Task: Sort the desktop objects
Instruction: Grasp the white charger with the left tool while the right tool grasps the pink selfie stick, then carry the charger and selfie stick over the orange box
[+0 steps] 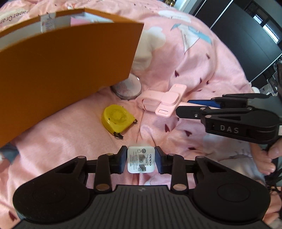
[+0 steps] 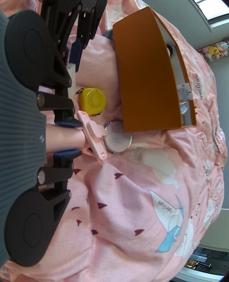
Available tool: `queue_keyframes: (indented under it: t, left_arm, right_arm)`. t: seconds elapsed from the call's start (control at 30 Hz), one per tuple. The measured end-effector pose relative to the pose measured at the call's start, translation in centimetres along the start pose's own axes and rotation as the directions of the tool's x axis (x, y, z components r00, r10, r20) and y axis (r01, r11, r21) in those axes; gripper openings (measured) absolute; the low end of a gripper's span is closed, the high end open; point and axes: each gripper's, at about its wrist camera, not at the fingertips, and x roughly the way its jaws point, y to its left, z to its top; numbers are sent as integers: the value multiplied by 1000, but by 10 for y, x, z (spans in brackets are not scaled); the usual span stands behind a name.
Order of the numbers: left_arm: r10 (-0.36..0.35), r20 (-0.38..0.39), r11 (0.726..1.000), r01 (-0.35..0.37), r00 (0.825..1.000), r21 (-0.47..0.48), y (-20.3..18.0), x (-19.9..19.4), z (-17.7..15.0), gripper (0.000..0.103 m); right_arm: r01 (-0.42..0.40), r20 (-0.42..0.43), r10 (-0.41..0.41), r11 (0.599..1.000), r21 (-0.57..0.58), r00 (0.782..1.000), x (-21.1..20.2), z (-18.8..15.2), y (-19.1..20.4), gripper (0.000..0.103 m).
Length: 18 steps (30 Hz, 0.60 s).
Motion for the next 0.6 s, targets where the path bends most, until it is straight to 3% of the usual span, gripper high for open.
queue_keyframes:
  t: [0.27,0.6]
  left_arm:
    - [2,111,1000,1,994,-22,-6,-48,3,37]
    - [33,260,999,-25,965,-34,-8,-114,20,37]
  right_arm:
    - [-48,62,47,999,10,997,-29,8,4,29]
    - [-131,182,137,990,-47,974,-85,42,10,29]
